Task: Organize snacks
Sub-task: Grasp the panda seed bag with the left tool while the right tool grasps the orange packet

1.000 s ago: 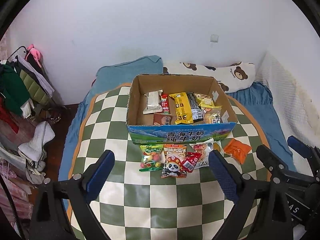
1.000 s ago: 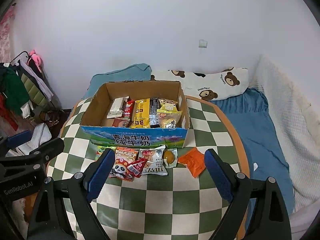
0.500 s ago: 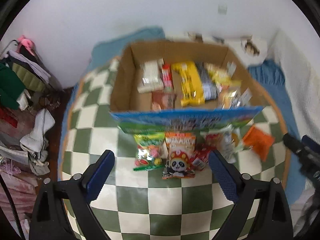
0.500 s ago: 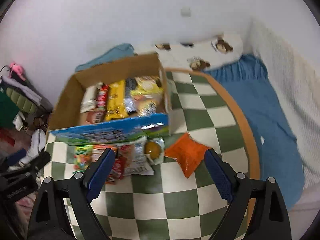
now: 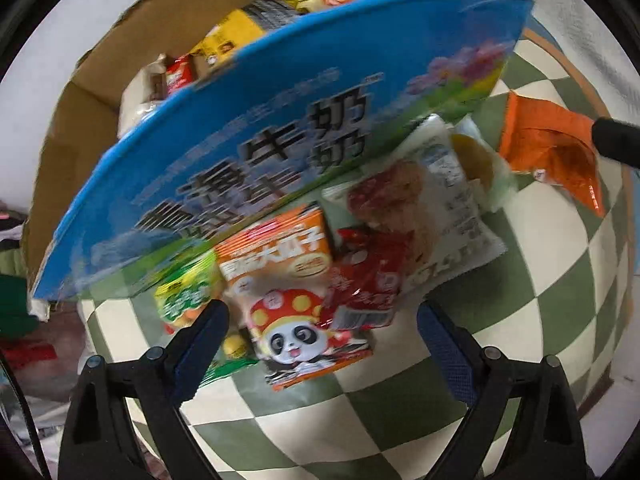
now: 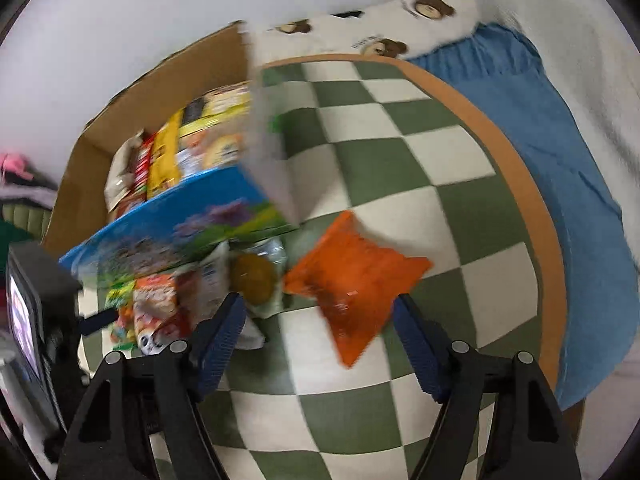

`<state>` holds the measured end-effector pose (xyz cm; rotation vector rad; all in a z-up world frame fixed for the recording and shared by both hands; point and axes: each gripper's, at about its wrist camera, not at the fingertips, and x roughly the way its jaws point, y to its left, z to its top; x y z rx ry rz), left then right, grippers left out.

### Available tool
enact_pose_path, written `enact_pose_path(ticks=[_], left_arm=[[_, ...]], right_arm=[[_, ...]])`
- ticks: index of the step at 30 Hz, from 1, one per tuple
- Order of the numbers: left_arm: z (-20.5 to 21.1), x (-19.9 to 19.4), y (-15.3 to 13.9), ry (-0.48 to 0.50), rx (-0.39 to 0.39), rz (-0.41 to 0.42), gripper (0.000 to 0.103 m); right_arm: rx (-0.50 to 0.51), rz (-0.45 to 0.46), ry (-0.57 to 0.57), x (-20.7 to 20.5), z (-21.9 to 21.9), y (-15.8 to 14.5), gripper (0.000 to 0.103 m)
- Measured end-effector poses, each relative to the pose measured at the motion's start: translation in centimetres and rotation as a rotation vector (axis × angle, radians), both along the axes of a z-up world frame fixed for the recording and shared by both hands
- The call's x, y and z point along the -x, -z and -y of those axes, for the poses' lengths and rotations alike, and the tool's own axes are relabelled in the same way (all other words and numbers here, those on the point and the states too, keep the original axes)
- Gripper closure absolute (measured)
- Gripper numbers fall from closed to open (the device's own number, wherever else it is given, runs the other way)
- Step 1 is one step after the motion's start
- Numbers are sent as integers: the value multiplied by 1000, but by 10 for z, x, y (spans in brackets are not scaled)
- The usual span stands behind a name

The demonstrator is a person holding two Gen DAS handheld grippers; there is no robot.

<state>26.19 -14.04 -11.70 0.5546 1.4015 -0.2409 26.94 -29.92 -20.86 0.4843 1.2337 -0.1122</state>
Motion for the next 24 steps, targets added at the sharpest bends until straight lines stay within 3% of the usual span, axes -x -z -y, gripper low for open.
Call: enact_pose_path(ticks=[5, 8, 11, 13, 17, 19, 21, 24], left_arm=[[-34, -10, 11, -184, 47, -47, 7], [-41, -15, 17, -233, 70, -66, 7], [-36, -17, 14, -219, 61, -52, 7], [-32, -17, 11, -208, 59, -42, 8], [-29, -7, 7, -202, 88, -56, 25], [-30, -3, 14, -223, 89, -80, 42], [-28, -1, 19, -240, 106, -79, 43], [-36, 8, 17, -269, 135, -74, 45]], right_arm=[[-40, -65, 20, -17, 12, 31, 25], [113, -60, -84, -34, -3, 35, 25], [208, -74, -194, -47, -16, 36, 25], [261, -35, -228, -48, -17, 22, 25], [287, 25, -301, -59, -17, 0, 25], [246, 13, -346, -71, -18, 4, 25], [182, -26, -366, -84, -14, 20, 25], [148, -104, -358, -88, -9, 45, 45]])
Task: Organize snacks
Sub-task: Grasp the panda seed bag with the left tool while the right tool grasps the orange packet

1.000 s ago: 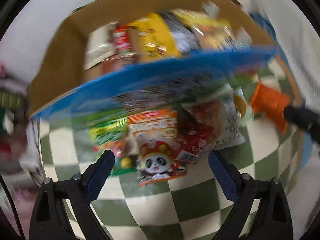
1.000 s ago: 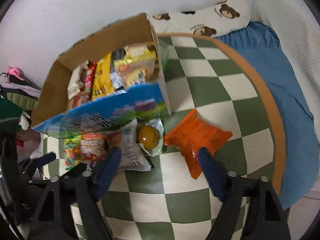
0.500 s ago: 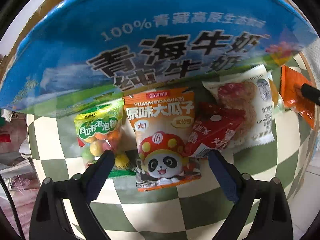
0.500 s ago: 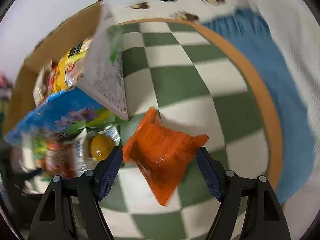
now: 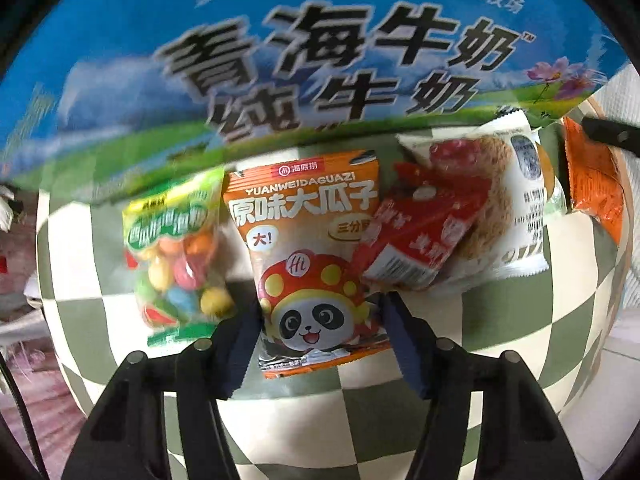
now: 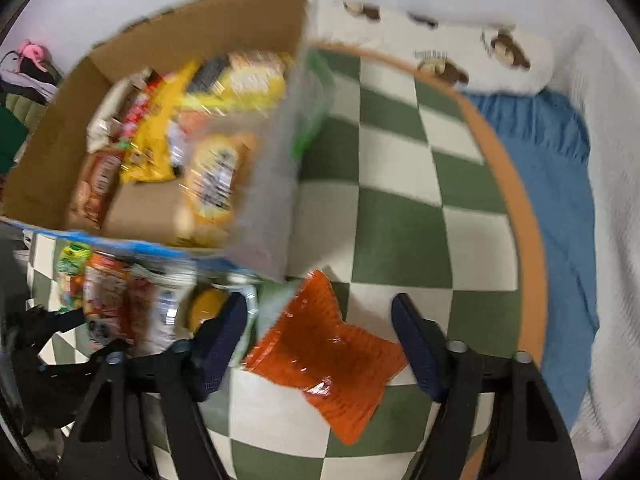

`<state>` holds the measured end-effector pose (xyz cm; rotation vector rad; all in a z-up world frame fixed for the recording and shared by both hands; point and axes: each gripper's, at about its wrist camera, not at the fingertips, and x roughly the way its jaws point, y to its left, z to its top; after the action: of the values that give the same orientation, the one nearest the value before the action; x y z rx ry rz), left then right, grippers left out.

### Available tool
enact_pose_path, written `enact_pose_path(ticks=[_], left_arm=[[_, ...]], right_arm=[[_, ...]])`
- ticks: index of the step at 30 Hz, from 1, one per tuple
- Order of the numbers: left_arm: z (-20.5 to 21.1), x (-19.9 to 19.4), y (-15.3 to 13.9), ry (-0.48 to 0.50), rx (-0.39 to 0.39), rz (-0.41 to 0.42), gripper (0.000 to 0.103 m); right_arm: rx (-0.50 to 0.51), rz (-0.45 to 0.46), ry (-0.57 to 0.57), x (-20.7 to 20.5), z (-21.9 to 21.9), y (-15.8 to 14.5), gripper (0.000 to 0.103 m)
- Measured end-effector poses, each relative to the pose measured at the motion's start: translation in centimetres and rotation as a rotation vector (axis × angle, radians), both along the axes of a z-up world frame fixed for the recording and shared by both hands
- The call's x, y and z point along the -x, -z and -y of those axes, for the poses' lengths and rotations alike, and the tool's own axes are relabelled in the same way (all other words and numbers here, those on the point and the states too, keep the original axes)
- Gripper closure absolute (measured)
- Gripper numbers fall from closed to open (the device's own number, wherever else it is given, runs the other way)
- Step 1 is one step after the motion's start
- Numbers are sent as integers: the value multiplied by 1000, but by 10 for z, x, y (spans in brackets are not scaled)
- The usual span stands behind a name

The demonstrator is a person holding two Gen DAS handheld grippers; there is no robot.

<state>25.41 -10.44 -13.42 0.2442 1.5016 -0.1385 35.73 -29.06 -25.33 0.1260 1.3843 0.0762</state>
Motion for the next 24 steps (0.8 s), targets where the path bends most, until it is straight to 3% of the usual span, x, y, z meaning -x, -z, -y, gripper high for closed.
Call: enact_pose_path(ticks=[6, 9, 12, 16, 21, 24], left_arm=[[-19, 40, -2, -38, 46, -25, 45], [-24, 55, -8, -62, 58, -46, 45], [-23, 59, -28, -80, 97, -36, 45], [-8, 47, -44, -23, 68, -14, 30], [15, 30, -9, -6, -5, -98, 30], [21, 38, -2, 0, -11, -85, 43]], right_arm=[[-187, -162, 72, 40, 6, 26, 46], [-125, -141, 41, 54, -1, 18, 43], [-101, -102, 34, 56, -2, 5, 25], [-59, -85, -52, 56, -23, -3, 25], [62, -131, -215, 61, -57, 15, 25], [98, -137, -210, 69, -62, 22, 35]])
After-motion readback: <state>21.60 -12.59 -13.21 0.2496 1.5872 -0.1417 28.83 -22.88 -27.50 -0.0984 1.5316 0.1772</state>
